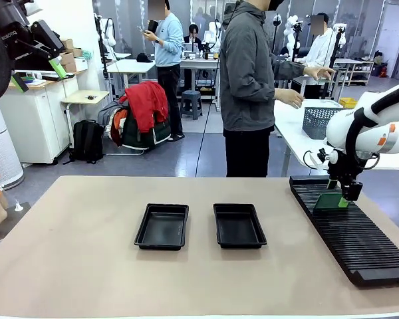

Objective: Inspect and transfer BCBs to ESD trays.
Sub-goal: Pick up the Blank PCB from the PCB Rack and place it in the left ESD tray.

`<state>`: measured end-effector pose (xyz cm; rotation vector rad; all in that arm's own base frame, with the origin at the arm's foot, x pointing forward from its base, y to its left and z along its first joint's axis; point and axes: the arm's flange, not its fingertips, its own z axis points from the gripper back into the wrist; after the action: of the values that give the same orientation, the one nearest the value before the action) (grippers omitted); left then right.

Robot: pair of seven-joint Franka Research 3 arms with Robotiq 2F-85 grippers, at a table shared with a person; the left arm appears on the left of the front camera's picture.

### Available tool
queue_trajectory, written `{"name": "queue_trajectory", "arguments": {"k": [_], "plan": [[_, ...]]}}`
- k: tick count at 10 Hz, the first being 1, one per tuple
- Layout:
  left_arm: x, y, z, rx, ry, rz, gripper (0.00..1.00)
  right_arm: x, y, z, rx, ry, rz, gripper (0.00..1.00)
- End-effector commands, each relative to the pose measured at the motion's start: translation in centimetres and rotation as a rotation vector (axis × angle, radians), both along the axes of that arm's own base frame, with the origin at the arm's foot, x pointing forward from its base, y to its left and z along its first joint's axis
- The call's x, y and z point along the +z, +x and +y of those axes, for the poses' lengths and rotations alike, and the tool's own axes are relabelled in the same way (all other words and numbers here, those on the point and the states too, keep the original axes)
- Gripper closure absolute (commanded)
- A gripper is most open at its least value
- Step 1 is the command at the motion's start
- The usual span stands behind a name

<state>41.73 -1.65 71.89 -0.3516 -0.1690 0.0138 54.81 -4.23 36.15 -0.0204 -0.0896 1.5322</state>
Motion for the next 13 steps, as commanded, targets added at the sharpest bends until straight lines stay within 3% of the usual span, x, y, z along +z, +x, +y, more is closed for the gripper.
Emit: {"name": "queue_trajectory", "arguments": {"k": [1, 4, 13], "plan": [[-0.08, -0.13, 0.19, -0.001, 0.014, 0.001, 0.0, -0.01, -0.05, -0.11, -0.006, -0.017, -0.041, 0.0], [-0.08, -0.13, 0.19, -0.001, 0.014, 0.001, 0.0, -0.1, 0.09, -0.37, -0.005, -0.03, -0.084, 0.05], [-0.08, -0.13, 0.19, -0.001, 0.014, 0.001, 0.0, -0.92, 0.23, -0.81, -0.006, -0.028, -0.065, 0.34]]}}
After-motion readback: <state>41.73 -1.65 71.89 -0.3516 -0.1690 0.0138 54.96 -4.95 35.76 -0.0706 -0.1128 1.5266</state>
